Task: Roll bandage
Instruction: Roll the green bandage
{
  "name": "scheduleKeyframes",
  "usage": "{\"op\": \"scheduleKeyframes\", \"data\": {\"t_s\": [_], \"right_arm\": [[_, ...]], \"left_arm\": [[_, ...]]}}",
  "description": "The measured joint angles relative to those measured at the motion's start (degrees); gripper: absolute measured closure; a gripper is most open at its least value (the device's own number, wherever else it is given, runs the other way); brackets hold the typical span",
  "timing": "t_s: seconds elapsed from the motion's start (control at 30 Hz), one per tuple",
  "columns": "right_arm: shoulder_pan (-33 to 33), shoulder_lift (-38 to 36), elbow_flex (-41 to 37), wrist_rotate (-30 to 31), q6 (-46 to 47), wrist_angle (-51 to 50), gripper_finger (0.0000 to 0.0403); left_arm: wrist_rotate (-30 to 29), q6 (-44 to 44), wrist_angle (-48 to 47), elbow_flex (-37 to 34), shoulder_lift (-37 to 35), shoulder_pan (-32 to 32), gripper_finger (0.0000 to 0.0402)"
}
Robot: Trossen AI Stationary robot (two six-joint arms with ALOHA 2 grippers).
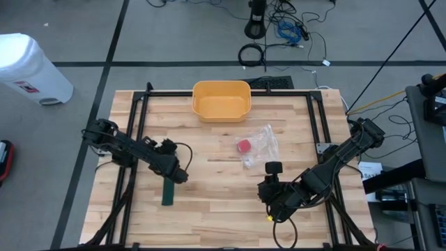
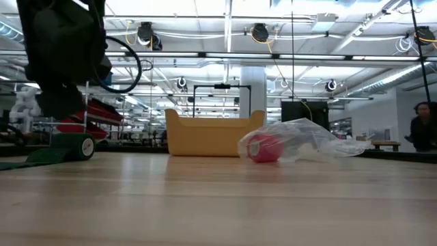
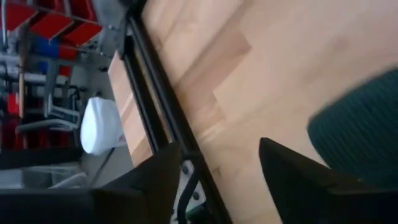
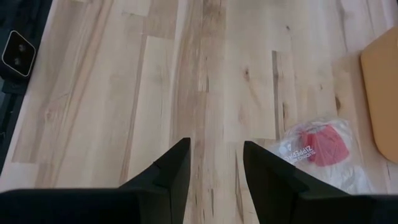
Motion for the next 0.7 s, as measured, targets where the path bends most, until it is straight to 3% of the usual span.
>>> {"op": "scheduleKeyframes", "data": {"t_s": [0.3,0.5,0.7], "right_arm": [[0.0,0.0,0.0,0.0,0.0,0.0,0.0271],[0.0,0.0,0.0,0.0,1.3,0.0,0.0271],[0.0,0.0,0.0,0.0,1.6,0.0,0.0271]], "left_arm": [[0.4,10.9,-0.9,0.0,0.0,-6.7,0.0295],[0.3,9.6,-1.5,-0.2,0.0,-9.6,0.0311],[0.3,4.9,-3.1,-4.8,0.0,-9.4,0.0311]]}}
